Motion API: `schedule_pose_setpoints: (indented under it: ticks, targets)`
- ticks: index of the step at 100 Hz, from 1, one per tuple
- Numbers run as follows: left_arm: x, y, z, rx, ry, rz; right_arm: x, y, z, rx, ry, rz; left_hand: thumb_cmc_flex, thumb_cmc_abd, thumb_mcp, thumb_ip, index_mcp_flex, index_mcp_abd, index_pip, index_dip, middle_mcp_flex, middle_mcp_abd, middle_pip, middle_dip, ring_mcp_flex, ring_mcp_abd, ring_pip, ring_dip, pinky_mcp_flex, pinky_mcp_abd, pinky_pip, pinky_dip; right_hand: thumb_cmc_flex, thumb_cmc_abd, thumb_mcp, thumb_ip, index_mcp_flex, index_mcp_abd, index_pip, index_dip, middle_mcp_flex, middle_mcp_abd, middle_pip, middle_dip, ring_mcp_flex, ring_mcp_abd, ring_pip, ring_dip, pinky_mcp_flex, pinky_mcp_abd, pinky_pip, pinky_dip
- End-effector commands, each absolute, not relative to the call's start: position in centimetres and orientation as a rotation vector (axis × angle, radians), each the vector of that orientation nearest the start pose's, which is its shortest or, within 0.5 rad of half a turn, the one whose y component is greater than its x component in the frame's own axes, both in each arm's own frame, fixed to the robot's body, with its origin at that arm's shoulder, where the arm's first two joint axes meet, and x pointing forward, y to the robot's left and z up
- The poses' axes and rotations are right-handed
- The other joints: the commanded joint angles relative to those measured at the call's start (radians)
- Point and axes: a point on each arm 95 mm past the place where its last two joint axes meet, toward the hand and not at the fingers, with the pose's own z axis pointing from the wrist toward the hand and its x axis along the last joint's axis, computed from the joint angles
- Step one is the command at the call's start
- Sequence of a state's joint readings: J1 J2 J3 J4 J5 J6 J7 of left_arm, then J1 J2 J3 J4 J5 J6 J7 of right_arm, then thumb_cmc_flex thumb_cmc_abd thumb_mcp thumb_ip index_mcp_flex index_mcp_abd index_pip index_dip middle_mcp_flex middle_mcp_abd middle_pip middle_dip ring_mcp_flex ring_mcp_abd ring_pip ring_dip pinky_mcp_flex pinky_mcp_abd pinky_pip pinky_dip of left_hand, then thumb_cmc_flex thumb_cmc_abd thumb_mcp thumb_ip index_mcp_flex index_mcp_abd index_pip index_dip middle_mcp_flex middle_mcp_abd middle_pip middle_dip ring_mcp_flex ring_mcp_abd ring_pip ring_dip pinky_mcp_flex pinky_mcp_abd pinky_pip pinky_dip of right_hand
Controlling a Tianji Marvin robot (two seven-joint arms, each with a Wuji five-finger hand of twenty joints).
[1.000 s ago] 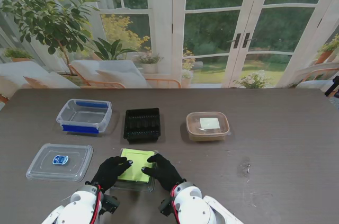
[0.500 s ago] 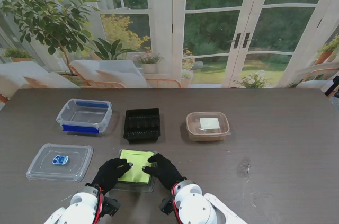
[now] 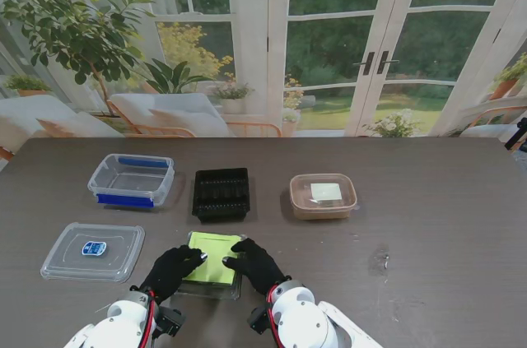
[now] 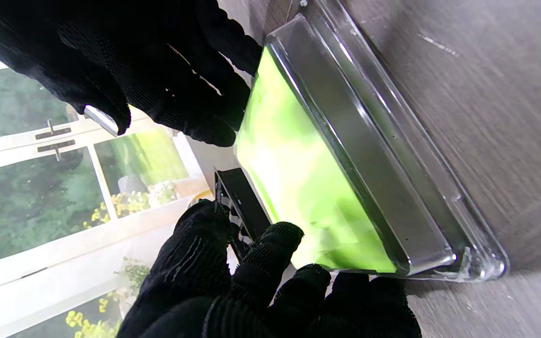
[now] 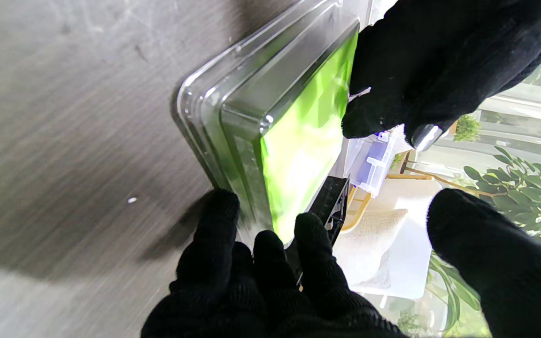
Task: Pair container bodies with their lids
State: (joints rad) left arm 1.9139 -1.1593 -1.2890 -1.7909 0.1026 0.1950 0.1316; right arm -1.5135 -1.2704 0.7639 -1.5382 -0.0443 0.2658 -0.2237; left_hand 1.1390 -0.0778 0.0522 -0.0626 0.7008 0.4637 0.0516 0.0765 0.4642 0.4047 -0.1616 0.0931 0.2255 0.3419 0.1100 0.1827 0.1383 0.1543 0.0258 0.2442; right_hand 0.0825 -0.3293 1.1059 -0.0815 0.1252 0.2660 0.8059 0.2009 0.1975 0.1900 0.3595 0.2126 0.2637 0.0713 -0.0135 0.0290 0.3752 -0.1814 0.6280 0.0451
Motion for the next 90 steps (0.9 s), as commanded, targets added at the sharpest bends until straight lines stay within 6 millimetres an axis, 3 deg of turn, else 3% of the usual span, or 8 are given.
schedule_pose_setpoints:
  ticks: [1, 36, 90]
  targets:
    - [28.0, -2.0, -39.9, -2.452, 0.794, -1.648, 31.4, 18.0, -40.9, -2.348, -1.105, -1.663, 0.045, 0.051, -0.024, 0.022, 0.023, -0.007, 0.009, 0.005, 0.191, 0.005, 0.212, 0.082, 0.086, 0.013, 0.149, 0.05, 0.113, 0.097, 0.122, 0.045, -0.028, 0.007, -0.002, 0.021, -0.039, -0.017, 0.007, 0.008, -0.025, -0.009, -0.007, -0.011, -0.006, 0.076, -0.005, -0.002, -0.431, 0.188, -0.082, -0.05]
    - [27.5, -2.6, -39.3, -2.434, 0.775, -1.729, 31.2, 18.1, -40.6, -2.359, -1.035, -1.647, 0.046, 0.053, -0.033, 0.024, 0.038, -0.009, 0.012, 0.008, 0.205, 0.003, 0.214, 0.086, 0.097, 0.011, 0.148, 0.044, 0.117, 0.099, 0.125, 0.041, -0.022, 0.007, 0.004, 0.021, -0.038, -0.018, 0.014, 0.012, -0.025, -0.012, -0.002, -0.008, -0.004, 0.07, -0.005, -0.002, -0.435, 0.18, -0.079, -0.05]
    - [26.8, -2.9, -38.8, -2.419, 0.591, -1.857, 30.5, 18.4, -40.0, -2.353, -0.909, -1.616, 0.051, 0.057, -0.045, 0.026, 0.048, -0.01, 0.014, 0.01, 0.215, 0.003, 0.215, 0.089, 0.109, 0.012, 0.145, 0.041, 0.118, 0.1, 0.127, 0.04, -0.014, 0.005, 0.011, 0.019, -0.031, -0.02, 0.014, 0.013, -0.025, -0.014, 0.006, -0.004, -0.004, 0.066, -0.005, -0.001, -0.439, 0.175, -0.075, -0.05]
